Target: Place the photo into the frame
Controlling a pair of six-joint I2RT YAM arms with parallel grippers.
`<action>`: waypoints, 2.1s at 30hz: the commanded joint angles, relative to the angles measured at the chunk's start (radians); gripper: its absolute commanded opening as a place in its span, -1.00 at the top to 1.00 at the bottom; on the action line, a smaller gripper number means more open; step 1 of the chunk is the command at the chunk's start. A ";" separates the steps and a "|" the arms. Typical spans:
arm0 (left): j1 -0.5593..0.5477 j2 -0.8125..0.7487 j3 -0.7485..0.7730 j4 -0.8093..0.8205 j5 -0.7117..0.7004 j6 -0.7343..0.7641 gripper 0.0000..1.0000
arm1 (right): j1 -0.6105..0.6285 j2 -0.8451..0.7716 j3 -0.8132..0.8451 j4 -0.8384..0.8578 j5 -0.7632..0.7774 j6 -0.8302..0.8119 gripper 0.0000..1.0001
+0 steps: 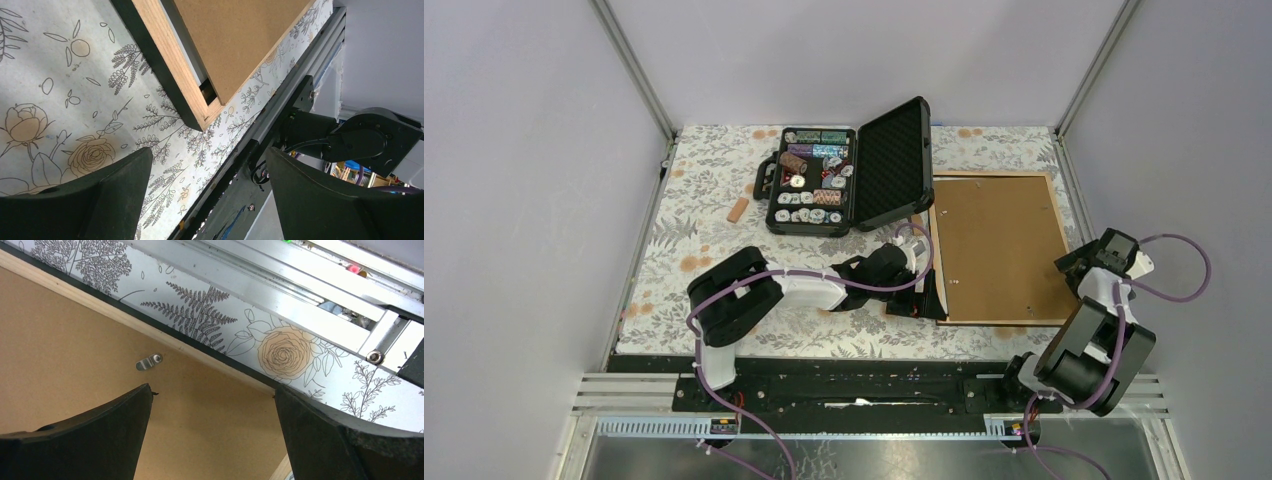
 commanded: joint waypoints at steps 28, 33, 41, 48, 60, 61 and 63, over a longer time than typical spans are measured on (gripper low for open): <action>-0.004 0.069 0.062 0.096 0.052 -0.033 -0.77 | -0.024 -0.120 -0.096 0.031 -0.343 0.068 -0.99; -0.003 0.047 0.051 0.086 0.036 -0.025 -0.77 | -0.025 -0.139 -0.057 -0.012 -0.180 0.022 -0.99; -0.001 0.042 0.064 0.064 0.040 -0.009 -0.77 | -0.025 -0.139 -0.063 -0.011 -0.095 0.014 -0.99; -0.001 0.052 0.072 0.081 0.047 -0.019 -0.77 | -0.025 -0.115 -0.079 0.013 -0.099 0.016 -0.99; -0.001 0.055 0.080 0.078 0.050 -0.015 -0.77 | -0.026 -0.145 -0.102 0.006 -0.279 0.047 -0.99; -0.002 0.057 0.082 0.079 0.052 -0.017 -0.77 | -0.025 -0.154 -0.103 0.002 -0.302 0.063 -0.99; -0.002 0.060 0.084 0.081 0.054 -0.020 -0.77 | -0.026 -0.169 -0.112 0.000 -0.366 0.092 -0.99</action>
